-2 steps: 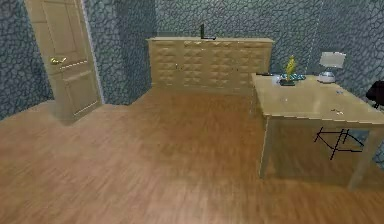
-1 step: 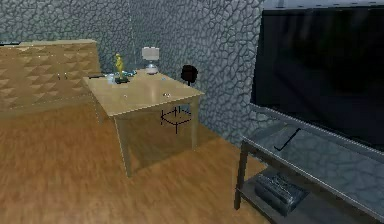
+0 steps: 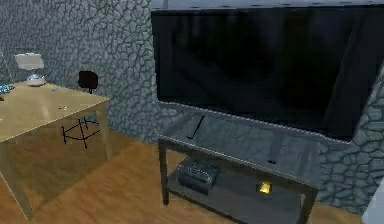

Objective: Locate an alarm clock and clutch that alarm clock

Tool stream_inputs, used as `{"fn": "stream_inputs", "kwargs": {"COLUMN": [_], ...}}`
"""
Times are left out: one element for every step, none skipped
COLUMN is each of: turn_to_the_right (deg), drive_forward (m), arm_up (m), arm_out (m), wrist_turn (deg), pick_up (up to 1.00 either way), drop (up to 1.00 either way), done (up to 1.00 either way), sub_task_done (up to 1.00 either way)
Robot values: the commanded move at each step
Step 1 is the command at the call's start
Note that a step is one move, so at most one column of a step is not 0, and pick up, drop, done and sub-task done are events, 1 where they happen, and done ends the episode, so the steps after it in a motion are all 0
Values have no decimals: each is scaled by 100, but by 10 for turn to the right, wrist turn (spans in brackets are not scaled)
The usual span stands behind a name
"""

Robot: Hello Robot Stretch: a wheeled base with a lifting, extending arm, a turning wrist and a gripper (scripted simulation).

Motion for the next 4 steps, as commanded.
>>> {"fn": "stream_inputs", "kwargs": {"turn_to_the_right": [450,60,0,0], "drive_forward": [0,0,75,0], "arm_up": [0,0,0,50], "arm_out": [0,0,0,0], "wrist_turn": [0,0,0,0], "pick_up": [0,0,0,0], "drop": [0,0,0,0], "done": [0,0,0,0], "sub_task_done": [0,0,0,0]}}
